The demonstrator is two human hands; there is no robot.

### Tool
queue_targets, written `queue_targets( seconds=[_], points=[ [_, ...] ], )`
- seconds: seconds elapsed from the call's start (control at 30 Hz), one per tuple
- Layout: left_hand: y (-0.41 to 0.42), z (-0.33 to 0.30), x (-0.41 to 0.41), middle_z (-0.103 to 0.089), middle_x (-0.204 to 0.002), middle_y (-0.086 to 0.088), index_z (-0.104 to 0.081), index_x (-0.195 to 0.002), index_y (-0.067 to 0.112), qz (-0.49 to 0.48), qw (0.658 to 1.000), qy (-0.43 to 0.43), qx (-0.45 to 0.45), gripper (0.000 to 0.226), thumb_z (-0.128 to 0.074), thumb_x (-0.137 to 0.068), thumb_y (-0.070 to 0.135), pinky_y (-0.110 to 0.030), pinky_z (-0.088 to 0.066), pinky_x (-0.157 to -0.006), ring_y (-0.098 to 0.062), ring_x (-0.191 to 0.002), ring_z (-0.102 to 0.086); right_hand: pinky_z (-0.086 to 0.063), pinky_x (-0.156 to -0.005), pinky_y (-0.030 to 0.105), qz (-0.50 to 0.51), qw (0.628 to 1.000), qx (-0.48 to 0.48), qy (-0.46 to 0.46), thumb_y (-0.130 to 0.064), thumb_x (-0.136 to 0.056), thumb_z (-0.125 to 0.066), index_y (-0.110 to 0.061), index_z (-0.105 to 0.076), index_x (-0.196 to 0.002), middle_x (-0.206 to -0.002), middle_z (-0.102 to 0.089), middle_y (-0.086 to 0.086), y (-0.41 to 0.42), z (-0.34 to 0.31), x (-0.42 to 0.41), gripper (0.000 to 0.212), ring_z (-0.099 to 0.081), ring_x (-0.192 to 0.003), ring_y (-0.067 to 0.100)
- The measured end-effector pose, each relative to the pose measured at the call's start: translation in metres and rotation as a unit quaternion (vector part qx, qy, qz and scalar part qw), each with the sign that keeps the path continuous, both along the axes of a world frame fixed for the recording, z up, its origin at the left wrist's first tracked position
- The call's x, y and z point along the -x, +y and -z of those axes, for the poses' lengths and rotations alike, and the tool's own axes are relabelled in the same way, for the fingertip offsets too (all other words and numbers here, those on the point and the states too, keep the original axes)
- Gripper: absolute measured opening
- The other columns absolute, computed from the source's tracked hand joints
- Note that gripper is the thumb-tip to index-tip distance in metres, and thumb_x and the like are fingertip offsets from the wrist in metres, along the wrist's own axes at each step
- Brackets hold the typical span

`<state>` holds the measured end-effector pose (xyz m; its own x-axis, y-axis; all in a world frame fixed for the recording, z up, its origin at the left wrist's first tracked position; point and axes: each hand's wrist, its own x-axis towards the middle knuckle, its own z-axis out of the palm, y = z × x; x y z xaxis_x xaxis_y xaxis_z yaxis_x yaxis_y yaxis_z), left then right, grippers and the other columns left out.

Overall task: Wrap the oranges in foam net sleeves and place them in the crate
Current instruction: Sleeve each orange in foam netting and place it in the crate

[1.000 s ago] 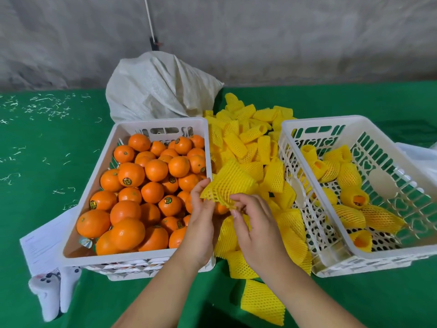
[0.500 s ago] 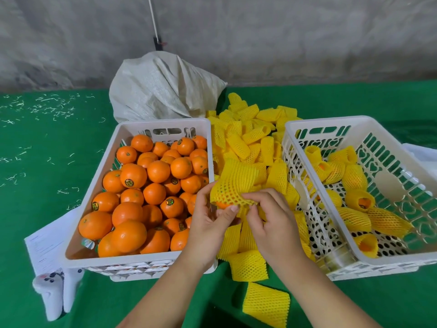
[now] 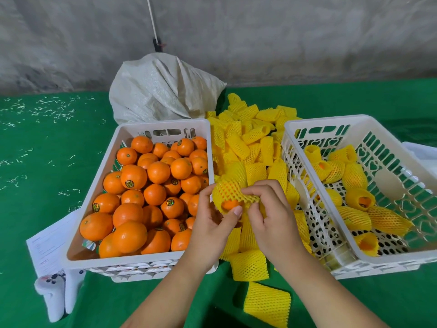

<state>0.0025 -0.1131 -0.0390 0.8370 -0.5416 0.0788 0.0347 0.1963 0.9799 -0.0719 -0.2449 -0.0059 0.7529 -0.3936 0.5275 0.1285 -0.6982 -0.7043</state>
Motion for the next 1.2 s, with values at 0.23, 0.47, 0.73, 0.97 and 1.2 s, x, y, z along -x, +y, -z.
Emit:
queue_targets(
  seconds=[0.23, 0.47, 0.73, 0.97, 1.2],
  points=[
    [-0.001, 0.008, -0.005, -0.065, -0.115, -0.012, -0.048, -0.125, 0.026, -0.053, 0.998, 0.014, -0.007, 0.061, -0.083, -0.077, 0.016, -0.040, -0.059, -0.084, -0.022, -0.100, -0.067, -0.046, -0.090, 0.017, -0.019, 0.999, 0.037, -0.005, -0.012, -0.093, -0.053, -0.019, -0.061, -0.116, -0.119, -0.050, -0.005, 0.013, 0.012, 0.007, 0.025, -0.055, -0.111, 0.012],
    [0.000, 0.007, -0.005, -0.057, -0.115, 0.000, -0.041, -0.123, 0.033, -0.074, 0.997, -0.026, -0.023, 0.072, -0.085, -0.066, 0.030, -0.030, -0.053, -0.074, -0.009, -0.095, -0.062, -0.046, -0.078, 0.023, -0.050, 0.991, -0.064, 0.107, -0.018, -0.088, -0.062, -0.026, -0.061, -0.109, -0.107, -0.054, -0.012, 0.002, 0.022, 0.015, 0.023, -0.056, -0.098, 0.009],
    [-0.004, 0.020, 0.006, -0.024, -0.134, 0.018, -0.026, -0.145, 0.046, -0.026, 0.943, -0.266, -0.198, 0.097, -0.083, -0.080, 0.001, -0.002, -0.028, -0.106, 0.019, -0.135, -0.023, -0.055, -0.081, 0.016, -0.097, 0.892, -0.410, 0.162, -0.060, -0.070, -0.076, -0.047, -0.052, -0.133, -0.119, -0.067, -0.027, 0.017, 0.005, 0.007, 0.069, -0.065, -0.110, -0.005],
    [0.024, 0.014, -0.045, -0.058, -0.135, 0.014, -0.046, -0.146, 0.035, -0.043, 0.944, -0.203, -0.255, 0.049, -0.063, -0.100, 0.036, -0.040, -0.054, -0.096, -0.018, -0.120, -0.060, -0.056, -0.096, 0.055, 0.169, 0.887, -0.413, 0.121, -0.052, -0.071, -0.090, -0.036, -0.025, -0.156, -0.147, -0.051, 0.004, -0.114, 0.002, 0.020, 0.108, -0.059, -0.125, 0.032],
    [0.030, 0.034, -0.082, -0.022, -0.169, -0.005, -0.007, -0.167, 0.031, 0.099, 0.714, -0.226, -0.656, 0.081, -0.056, -0.103, 0.034, -0.058, -0.030, -0.120, -0.038, -0.149, -0.031, -0.027, -0.116, 0.062, 0.266, 0.913, -0.031, 0.309, -0.040, -0.092, -0.072, -0.030, -0.013, -0.163, -0.170, 0.004, 0.015, -0.153, 0.038, 0.022, 0.092, -0.010, -0.152, 0.047]
  ],
)
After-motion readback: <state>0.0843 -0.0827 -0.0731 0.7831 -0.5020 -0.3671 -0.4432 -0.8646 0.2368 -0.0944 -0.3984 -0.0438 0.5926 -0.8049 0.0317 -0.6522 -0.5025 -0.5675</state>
